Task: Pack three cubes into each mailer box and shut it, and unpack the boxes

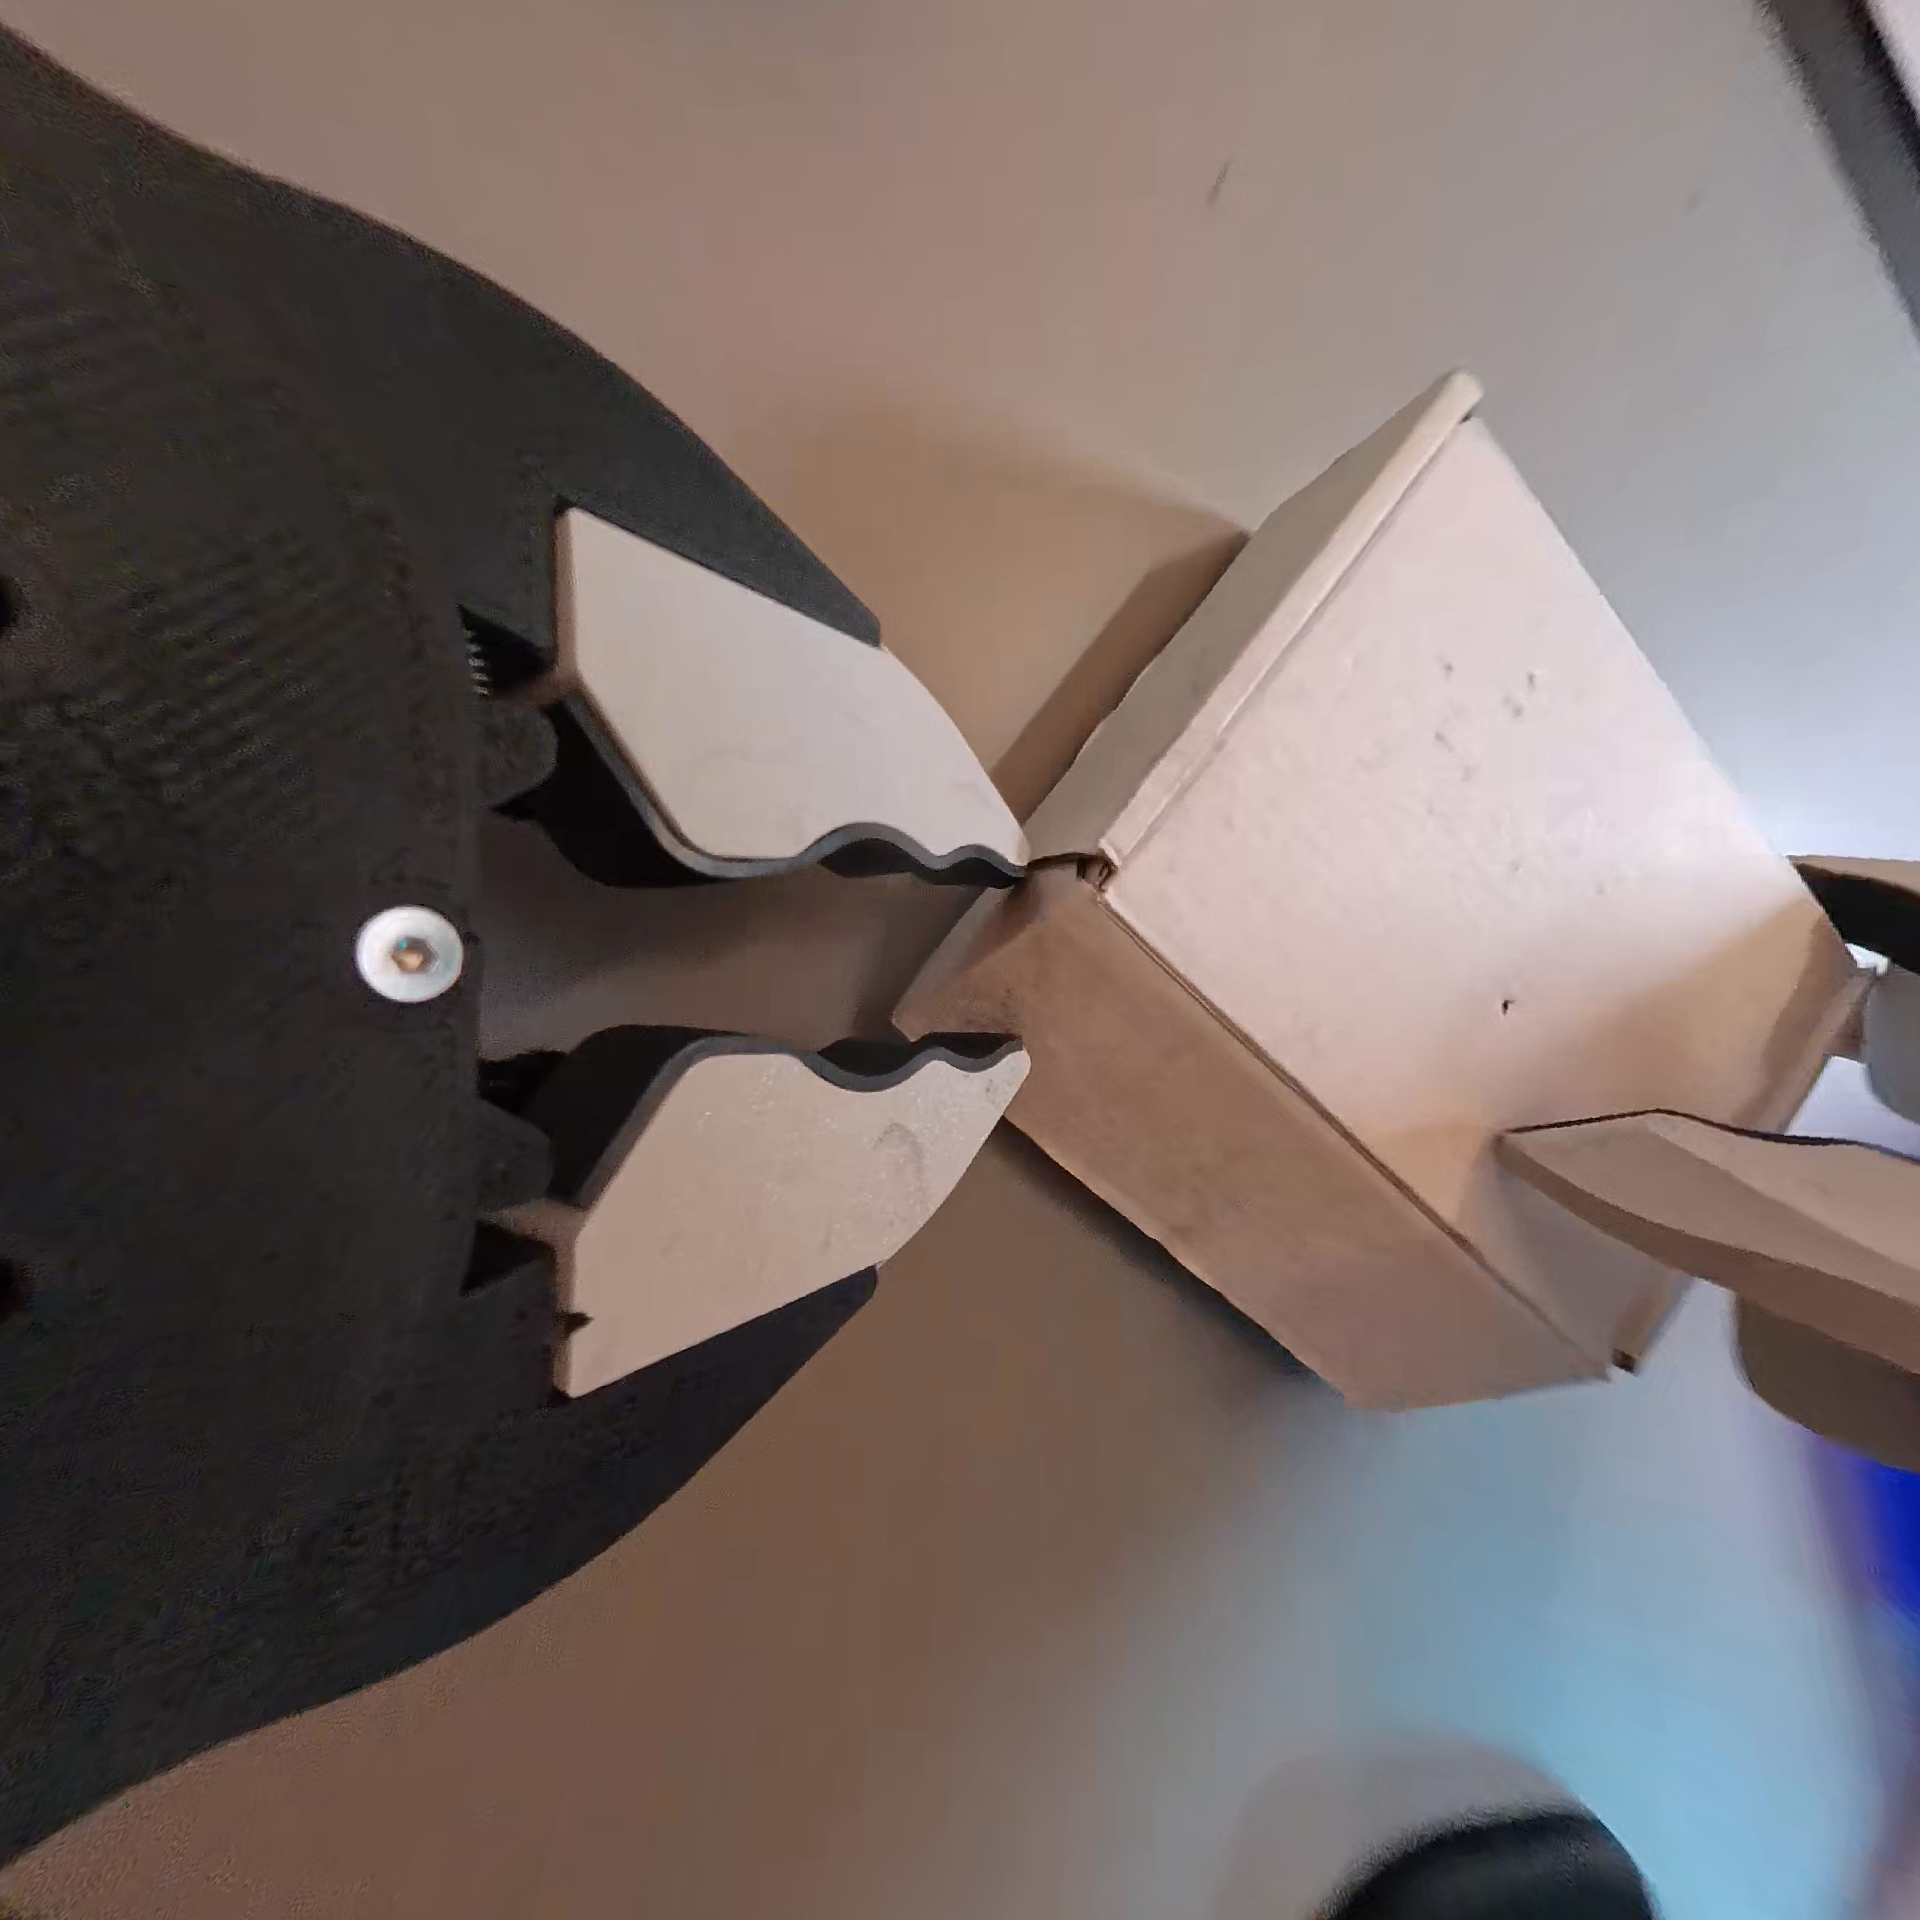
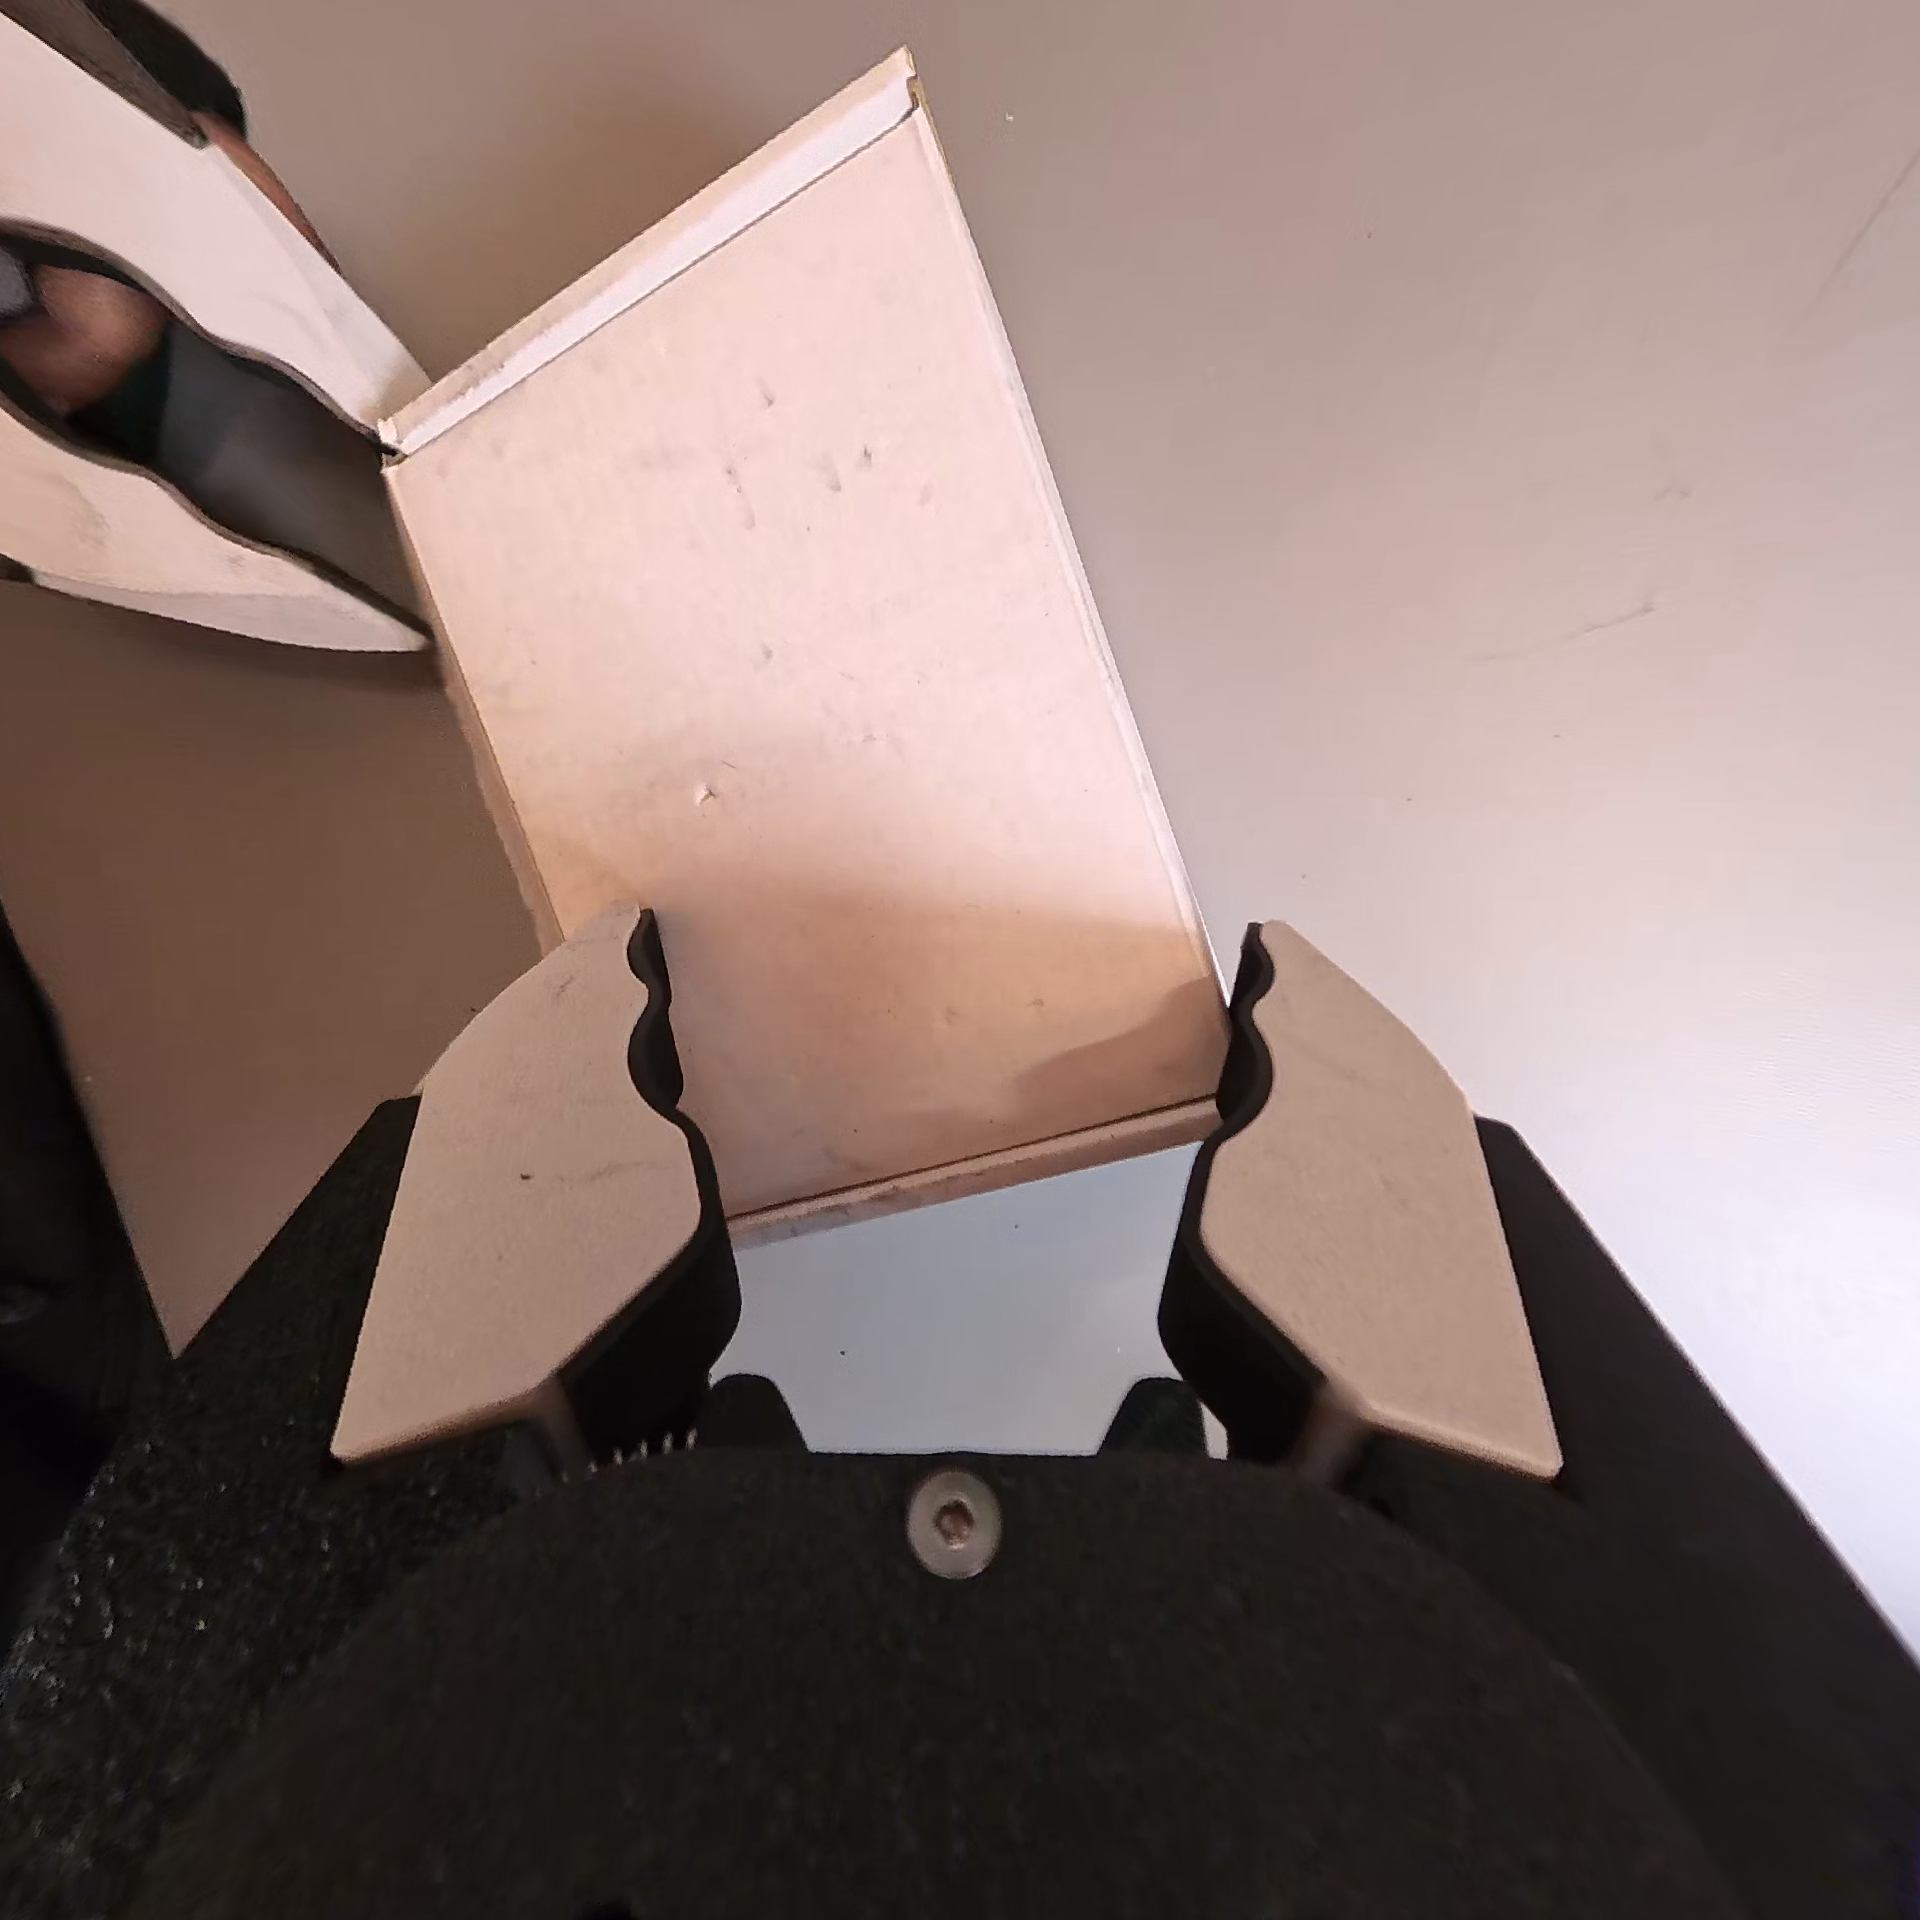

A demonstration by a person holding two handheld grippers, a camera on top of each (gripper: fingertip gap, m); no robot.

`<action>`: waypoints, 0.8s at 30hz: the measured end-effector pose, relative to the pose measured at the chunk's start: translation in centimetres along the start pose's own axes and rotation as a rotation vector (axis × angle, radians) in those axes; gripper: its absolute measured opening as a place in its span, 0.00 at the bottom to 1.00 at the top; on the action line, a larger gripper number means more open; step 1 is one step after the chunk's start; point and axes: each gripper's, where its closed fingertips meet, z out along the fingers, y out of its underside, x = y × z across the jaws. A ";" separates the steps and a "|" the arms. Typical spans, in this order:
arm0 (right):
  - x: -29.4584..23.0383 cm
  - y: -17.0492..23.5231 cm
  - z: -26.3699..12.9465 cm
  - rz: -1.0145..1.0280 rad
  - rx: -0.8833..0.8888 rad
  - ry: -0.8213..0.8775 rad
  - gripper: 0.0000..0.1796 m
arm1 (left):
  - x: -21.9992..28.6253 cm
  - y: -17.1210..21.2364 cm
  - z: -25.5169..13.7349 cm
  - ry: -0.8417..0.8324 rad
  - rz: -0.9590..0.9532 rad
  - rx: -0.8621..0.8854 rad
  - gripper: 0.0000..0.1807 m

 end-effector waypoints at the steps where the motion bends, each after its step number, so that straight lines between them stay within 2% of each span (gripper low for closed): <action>1: -0.1 0.0 0.0 -0.004 0.000 -0.004 0.57 | -0.2 0.1 0.1 -0.045 0.069 -0.014 0.14; 5: -0.1 0.0 -0.1 -0.014 0.000 -0.008 0.56 | -1.0 0.1 0.3 -0.168 0.228 -0.050 0.14; 10: -0.1 -0.3 -0.2 -0.042 0.046 0.005 0.55 | -2.2 0.0 -0.3 -0.214 0.223 -0.035 0.26; 13: 0.1 -0.9 -1.4 -0.095 0.114 0.066 0.54 | -2.1 0.1 -0.6 -0.145 0.193 -0.015 0.32; 16: -1.0 -1.1 -4.4 -0.069 0.251 0.057 0.52 | -2.3 -0.3 -1.0 -0.069 0.151 0.008 0.35; 19: -1.9 2.6 -5.4 -0.103 0.242 0.158 0.49 | -3.3 -1.9 -2.1 -0.068 0.185 0.060 0.37; 22: -4.3 6.4 -3.6 -0.118 0.226 0.211 0.46 | -3.6 -3.5 -2.2 -0.020 0.243 0.062 0.44; 24: -5.5 7.1 -2.0 -0.102 0.247 0.249 0.43 | -3.7 -4.3 -1.0 0.016 0.341 0.024 0.49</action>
